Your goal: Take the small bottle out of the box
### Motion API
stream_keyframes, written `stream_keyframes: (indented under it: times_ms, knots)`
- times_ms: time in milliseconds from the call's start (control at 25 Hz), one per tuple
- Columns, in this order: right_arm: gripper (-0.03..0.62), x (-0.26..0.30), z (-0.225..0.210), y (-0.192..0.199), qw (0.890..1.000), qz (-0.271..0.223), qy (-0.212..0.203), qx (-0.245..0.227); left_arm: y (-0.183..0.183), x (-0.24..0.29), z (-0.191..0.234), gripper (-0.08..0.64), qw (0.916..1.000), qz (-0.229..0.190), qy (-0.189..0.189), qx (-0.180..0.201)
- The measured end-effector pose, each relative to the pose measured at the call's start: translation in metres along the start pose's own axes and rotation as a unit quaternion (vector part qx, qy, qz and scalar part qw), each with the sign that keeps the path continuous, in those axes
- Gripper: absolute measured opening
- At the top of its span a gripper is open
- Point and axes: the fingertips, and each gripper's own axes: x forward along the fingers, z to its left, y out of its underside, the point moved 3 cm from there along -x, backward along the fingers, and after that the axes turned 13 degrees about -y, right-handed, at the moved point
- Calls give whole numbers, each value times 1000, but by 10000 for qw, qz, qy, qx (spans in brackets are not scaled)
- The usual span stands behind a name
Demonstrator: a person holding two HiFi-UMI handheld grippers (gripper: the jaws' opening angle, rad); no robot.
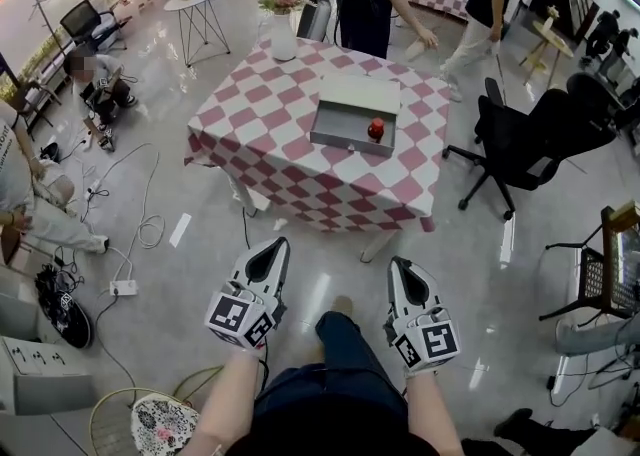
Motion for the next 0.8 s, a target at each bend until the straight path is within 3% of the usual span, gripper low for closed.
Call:
stream_keyframes:
  times_ms: [800]
  knots:
    - [5,77,-73,0,9999,-7,-133,95,3,98,24,2,10000,70,10,-13]
